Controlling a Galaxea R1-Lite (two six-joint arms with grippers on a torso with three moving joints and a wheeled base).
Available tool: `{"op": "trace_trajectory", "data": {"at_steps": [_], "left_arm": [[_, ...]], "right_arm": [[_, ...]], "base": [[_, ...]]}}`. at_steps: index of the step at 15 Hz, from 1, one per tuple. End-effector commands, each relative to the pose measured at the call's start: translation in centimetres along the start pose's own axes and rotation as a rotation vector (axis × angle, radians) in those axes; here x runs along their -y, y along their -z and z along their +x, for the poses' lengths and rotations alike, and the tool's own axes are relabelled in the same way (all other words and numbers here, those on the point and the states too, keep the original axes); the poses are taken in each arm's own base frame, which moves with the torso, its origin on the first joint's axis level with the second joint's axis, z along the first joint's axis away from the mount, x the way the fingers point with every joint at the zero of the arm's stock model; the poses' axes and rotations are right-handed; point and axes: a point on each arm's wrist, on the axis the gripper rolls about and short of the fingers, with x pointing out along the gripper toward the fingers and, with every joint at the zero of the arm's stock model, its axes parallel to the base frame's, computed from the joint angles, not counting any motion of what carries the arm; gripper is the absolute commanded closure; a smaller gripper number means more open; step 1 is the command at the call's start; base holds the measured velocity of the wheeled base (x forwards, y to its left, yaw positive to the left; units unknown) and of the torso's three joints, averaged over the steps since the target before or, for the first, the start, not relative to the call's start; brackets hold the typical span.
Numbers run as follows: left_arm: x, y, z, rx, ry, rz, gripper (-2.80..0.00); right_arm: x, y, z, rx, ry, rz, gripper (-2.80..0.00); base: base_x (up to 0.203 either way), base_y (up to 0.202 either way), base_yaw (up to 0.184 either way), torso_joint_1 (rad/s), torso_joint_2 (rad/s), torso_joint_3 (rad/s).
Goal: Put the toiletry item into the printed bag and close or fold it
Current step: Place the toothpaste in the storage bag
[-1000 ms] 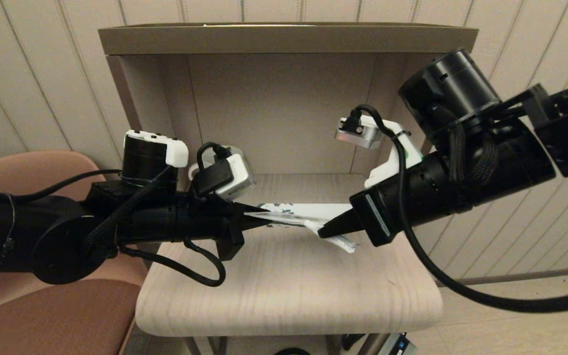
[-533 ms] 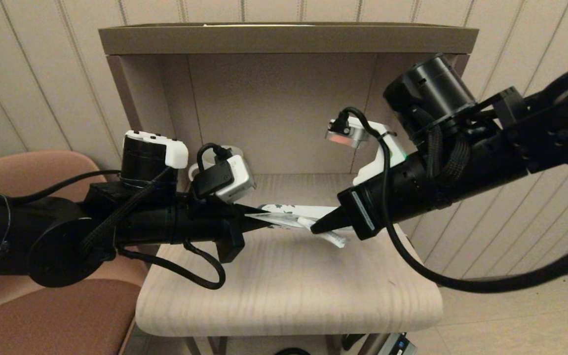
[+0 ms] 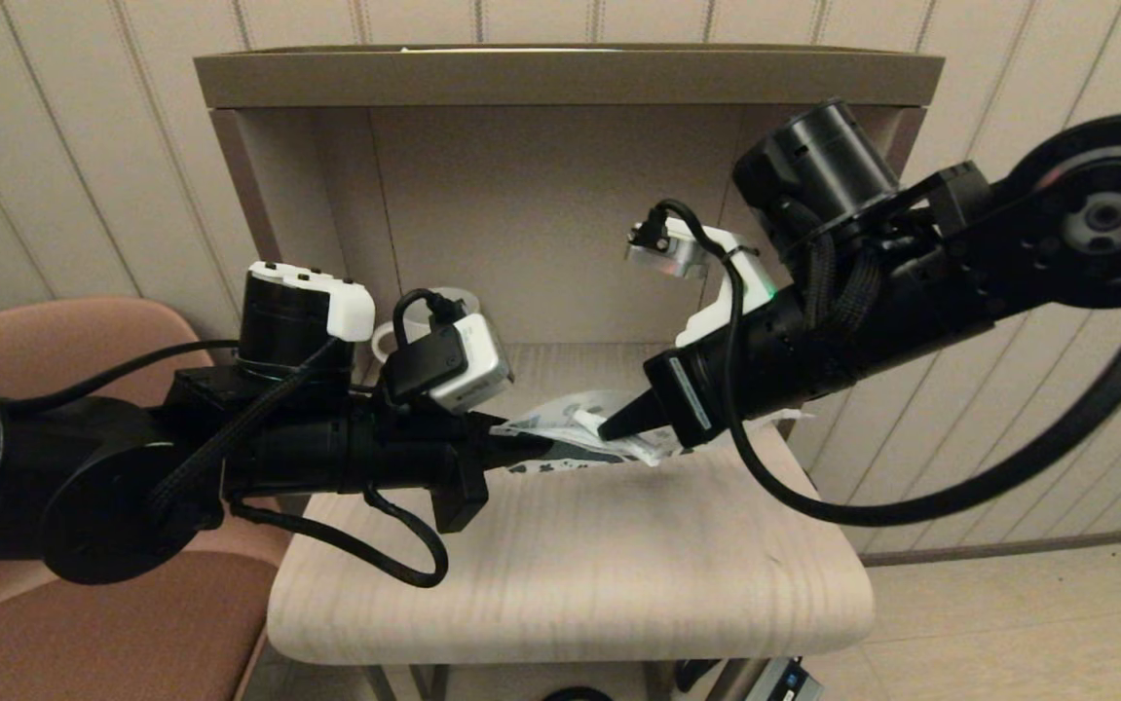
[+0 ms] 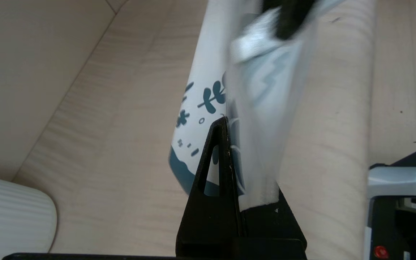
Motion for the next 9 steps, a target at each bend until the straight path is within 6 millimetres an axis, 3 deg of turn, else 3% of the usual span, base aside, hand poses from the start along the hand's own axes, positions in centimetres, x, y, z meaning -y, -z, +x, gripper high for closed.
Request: {"op": "trace_trajectory", "data": {"at_steps": [1,9], "left_arm": [[0.3,-0.4,-0.3,0.014,0.004,0.011,0.00],[1.7,-0.9,-0.5,0.024,0.040,0.028,0.00]], "right_arm": [[0.5,-0.5,0.9,-0.001,0.015,0.004,0.00],[1.2,-1.5,0.6,-0.011,0.042,0.019,0.00]], "base": [[0.000,0.000,0.000,0.000,0.00,0.000],[0.000,0.000,0.000,0.000,0.00,0.000]]}}
